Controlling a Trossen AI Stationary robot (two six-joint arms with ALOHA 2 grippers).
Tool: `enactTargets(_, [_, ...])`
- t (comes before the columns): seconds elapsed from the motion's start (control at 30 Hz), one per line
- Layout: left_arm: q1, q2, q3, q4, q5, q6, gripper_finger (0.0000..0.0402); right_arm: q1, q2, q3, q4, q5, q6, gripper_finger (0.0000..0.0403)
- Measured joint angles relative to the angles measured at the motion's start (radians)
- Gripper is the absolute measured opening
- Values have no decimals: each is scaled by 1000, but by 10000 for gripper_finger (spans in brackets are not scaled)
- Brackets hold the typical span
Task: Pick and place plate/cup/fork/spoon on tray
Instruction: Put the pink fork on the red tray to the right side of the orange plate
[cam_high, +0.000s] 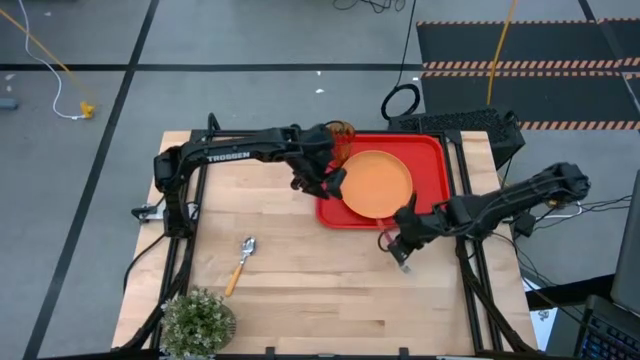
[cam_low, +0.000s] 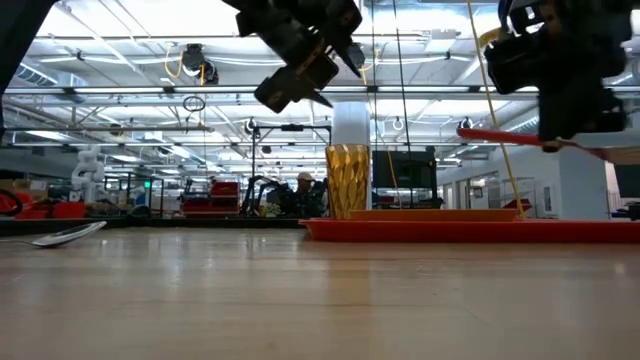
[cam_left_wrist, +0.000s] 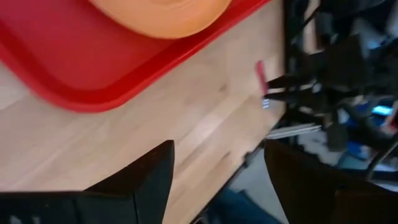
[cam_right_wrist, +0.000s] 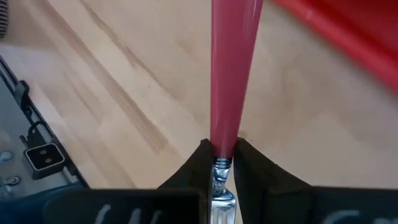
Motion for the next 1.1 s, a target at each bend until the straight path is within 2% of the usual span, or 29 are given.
enactTargets(0.27, [-11,9,1,188,0,-166,224,-120,-8,1,27,5,-271,27])
enactTargets(0.6, [-36,82,0,248,39,-246,214,-193,-9,24,66,109,-521,27])
enactTargets(0.8, [-38,104,1,294,-68,-273,214,-226,-8,37,67,129,-637,27])
enactTargets(1.1, [-34,126,0,370,-134,-296,214,-251,-6,37,59,127,-690,27])
